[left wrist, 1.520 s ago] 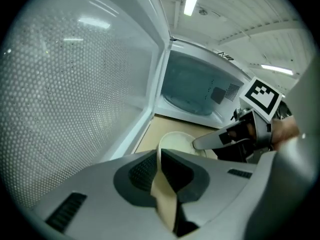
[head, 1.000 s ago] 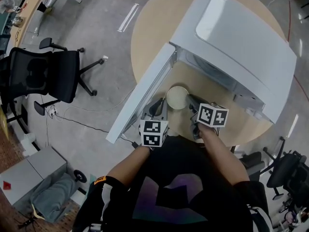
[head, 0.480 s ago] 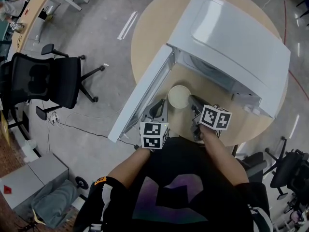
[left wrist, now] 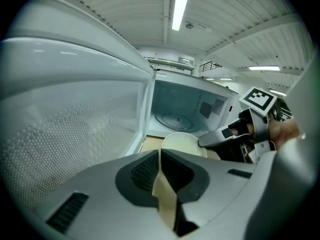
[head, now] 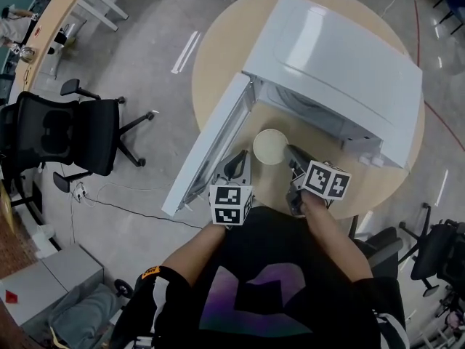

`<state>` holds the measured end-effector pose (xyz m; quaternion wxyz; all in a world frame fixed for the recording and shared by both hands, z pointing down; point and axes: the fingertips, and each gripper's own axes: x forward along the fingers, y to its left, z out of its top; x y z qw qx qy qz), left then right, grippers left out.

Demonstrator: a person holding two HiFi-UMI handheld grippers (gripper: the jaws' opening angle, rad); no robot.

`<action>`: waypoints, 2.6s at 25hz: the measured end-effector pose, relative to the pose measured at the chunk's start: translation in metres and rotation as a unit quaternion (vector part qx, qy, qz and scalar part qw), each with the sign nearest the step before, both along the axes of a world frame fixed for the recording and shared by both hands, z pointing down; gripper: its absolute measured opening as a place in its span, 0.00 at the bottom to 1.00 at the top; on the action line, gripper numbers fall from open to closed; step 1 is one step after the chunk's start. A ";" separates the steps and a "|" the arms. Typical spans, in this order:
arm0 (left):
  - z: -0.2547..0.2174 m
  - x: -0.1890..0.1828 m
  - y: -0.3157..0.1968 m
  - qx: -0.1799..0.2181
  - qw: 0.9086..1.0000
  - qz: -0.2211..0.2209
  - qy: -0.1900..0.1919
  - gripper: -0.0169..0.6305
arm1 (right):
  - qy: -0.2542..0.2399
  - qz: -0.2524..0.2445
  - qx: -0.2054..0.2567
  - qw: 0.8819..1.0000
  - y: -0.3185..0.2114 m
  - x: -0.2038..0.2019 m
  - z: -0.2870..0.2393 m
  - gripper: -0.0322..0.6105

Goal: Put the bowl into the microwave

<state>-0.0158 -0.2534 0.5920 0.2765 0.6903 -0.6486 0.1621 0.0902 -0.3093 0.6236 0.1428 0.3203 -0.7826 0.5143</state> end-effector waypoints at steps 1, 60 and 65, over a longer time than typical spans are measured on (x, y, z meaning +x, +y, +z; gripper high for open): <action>-0.002 0.001 -0.001 0.002 1.000 0.002 0.000 0.11 | -0.002 0.005 0.000 1.000 -0.001 0.002 -0.002 0.13; -0.023 0.055 -0.127 0.036 0.995 0.083 -0.049 0.11 | -0.140 0.308 -0.004 0.941 -0.117 0.074 -0.032 0.13; -0.017 0.056 -0.141 0.032 0.994 0.087 -0.053 0.11 | -0.149 0.323 -0.002 0.934 -0.124 0.077 -0.028 0.13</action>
